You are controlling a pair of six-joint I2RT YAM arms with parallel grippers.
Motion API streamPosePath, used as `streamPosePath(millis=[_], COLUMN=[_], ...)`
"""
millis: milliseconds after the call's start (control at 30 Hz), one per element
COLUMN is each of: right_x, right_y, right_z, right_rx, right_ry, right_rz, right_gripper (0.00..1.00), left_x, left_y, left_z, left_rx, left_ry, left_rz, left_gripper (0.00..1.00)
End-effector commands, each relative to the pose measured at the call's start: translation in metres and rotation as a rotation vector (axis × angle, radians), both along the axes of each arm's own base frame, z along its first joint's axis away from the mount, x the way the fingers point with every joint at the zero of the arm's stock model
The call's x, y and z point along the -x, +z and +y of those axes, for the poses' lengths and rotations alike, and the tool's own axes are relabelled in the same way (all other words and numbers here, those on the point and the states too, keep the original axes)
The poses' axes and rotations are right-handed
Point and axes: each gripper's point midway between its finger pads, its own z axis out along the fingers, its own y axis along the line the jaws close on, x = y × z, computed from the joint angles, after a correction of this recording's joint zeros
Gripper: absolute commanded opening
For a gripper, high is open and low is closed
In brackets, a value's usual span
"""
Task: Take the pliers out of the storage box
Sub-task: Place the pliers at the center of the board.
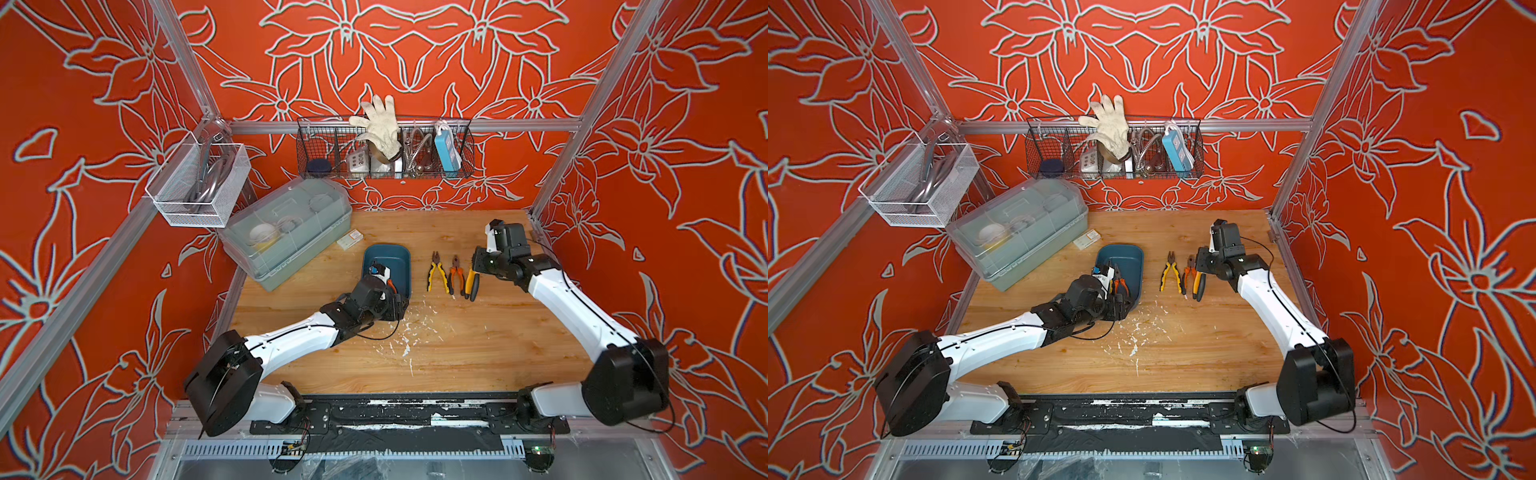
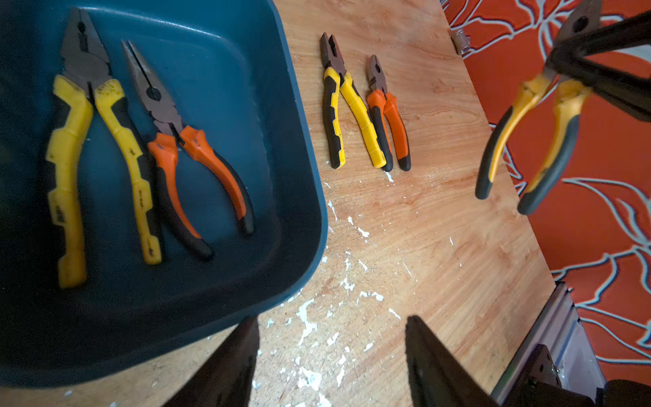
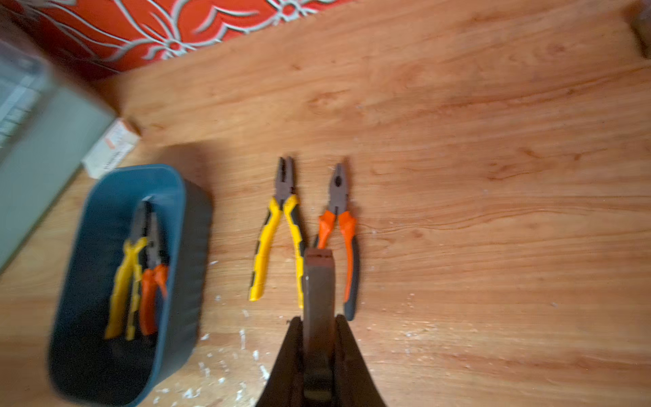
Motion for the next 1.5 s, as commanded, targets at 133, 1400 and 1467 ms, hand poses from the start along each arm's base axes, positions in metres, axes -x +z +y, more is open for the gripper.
streamPosePath(millis=[133, 1400, 1467], right_x=[-0.043, -0.096, -0.094], right_y=[-0.04, -0.167, -0.166], right_z=[-0.047, -0.029, -0.029], right_rx=[0.146, -0.203, -0.207], right_ry=[-0.053, -0.005, -0.006], right_rz=[0.162, 0.375, 0.375], right_gripper=[0.0, 0.3, 0.31], left_x=[0.001, -0.001, -0.001], left_y=[0.006, -0.012, -0.012], left_z=[-0.011, -0.024, -0.025], left_rx=[0.038, 0.01, 0.011], left_ry=[-0.031, -0.073, -0.074], left_rz=[0.011, 0.083, 0.082], left_gripper=[0.66, 0.66, 0.66])
